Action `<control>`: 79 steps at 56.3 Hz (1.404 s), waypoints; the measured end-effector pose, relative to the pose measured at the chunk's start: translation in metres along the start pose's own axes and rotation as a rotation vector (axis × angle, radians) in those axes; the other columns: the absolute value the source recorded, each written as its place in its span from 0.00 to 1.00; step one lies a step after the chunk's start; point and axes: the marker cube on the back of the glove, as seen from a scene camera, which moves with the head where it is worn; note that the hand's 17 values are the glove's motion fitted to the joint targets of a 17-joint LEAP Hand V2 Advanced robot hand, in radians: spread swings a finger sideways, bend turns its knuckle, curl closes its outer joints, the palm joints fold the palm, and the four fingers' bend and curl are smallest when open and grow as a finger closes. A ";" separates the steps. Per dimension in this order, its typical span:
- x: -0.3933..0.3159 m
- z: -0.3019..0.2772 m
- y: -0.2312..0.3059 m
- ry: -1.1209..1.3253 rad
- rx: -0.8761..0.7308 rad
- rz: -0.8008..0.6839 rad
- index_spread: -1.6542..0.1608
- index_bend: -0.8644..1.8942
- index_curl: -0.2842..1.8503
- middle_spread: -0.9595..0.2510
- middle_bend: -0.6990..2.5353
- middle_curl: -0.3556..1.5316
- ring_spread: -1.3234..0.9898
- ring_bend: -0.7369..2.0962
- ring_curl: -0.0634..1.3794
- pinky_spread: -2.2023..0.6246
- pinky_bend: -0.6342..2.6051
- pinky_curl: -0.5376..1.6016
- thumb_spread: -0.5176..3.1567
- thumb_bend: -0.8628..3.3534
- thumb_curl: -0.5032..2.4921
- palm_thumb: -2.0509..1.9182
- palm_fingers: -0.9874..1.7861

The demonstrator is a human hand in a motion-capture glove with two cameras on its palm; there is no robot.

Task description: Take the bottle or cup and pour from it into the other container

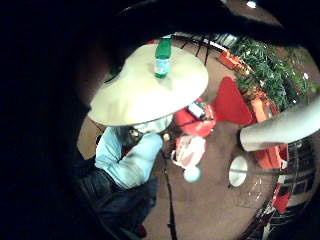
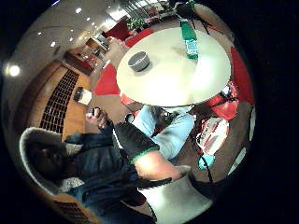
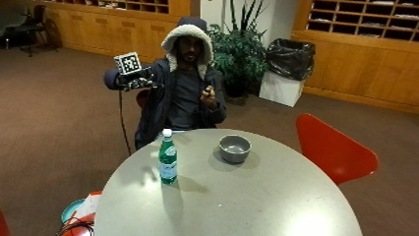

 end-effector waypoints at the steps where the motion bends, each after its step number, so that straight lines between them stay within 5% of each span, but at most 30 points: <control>1: -0.001 0.000 0.000 0.000 0.005 0.017 0.78 0.47 0.18 0.75 0.27 0.21 0.60 0.30 0.04 0.84 0.30 0.28 0.25 0.23 0.19 0.56 0.47; 4: -0.004 0.001 0.001 0.001 0.016 0.092 0.75 0.48 0.21 0.73 0.27 0.23 0.60 0.31 0.05 0.86 0.30 0.31 0.29 0.22 0.20 0.57 0.46; 8: 0.004 -0.003 0.013 0.006 -0.063 -0.068 0.71 0.48 0.24 0.72 0.27 0.25 0.61 0.31 0.06 0.88 0.31 0.33 0.33 0.22 0.21 0.57 0.45; 15: 0.002 -0.001 0.003 0.001 -0.014 -0.044 0.69 0.48 0.26 0.71 0.27 0.27 0.62 0.31 0.07 0.90 0.31 0.34 0.36 0.21 0.23 0.58 0.44; 21: 0.015 -0.005 0.003 0.006 -0.103 -0.346 0.68 0.48 0.27 0.71 0.27 0.28 0.63 0.32 0.07 0.90 0.31 0.36 0.38 0.20 0.24 0.58 0.44; 29: 0.014 -0.004 0.002 -0.004 -0.055 -0.354 0.67 0.48 0.28 0.71 0.27 0.30 0.63 0.32 0.08 0.91 0.31 0.37 0.38 0.20 0.25 0.58 0.43; 36: 0.008 -0.002 0.002 -0.002 -0.023 -0.150 0.67 0.47 0.28 0.70 0.27 0.31 0.63 0.32 0.09 0.91 0.30 0.38 0.39 0.20 0.26 0.58 0.43; 45: 0.018 -0.002 0.000 -0.002 -0.091 -0.351 0.67 0.47 0.29 0.70 0.27 0.31 0.63 0.32 0.09 0.91 0.30 0.38 0.39 0.20 0.27 0.58 0.43; 55: 0.015 0.010 -0.011 -0.039 -0.048 -0.145 0.67 0.46 0.29 0.72 0.27 0.32 0.63 0.32 0.10 0.91 0.30 0.39 0.39 0.20 0.27 0.58 0.42; 62: 0.021 0.033 -0.059 -0.131 -0.007 -0.157 0.67 0.44 0.29 0.73 0.27 0.32 0.63 0.32 0.11 0.91 0.31 0.40 0.38 0.20 0.28 0.58 0.42; 68: 0.019 0.067 -0.112 -0.258 0.106 -0.019 0.68 0.43 0.29 0.74 0.27 0.32 0.64 0.32 0.12 0.91 0.31 0.40 0.38 0.20 0.28 0.59 0.42; 79: 0.027 0.135 -0.172 -0.526 0.059 -0.113 0.68 0.42 0.29 0.75 0.27 0.32 0.64 0.32 0.13 0.91 0.31 0.41 0.37 0.20 0.29 0.60 0.42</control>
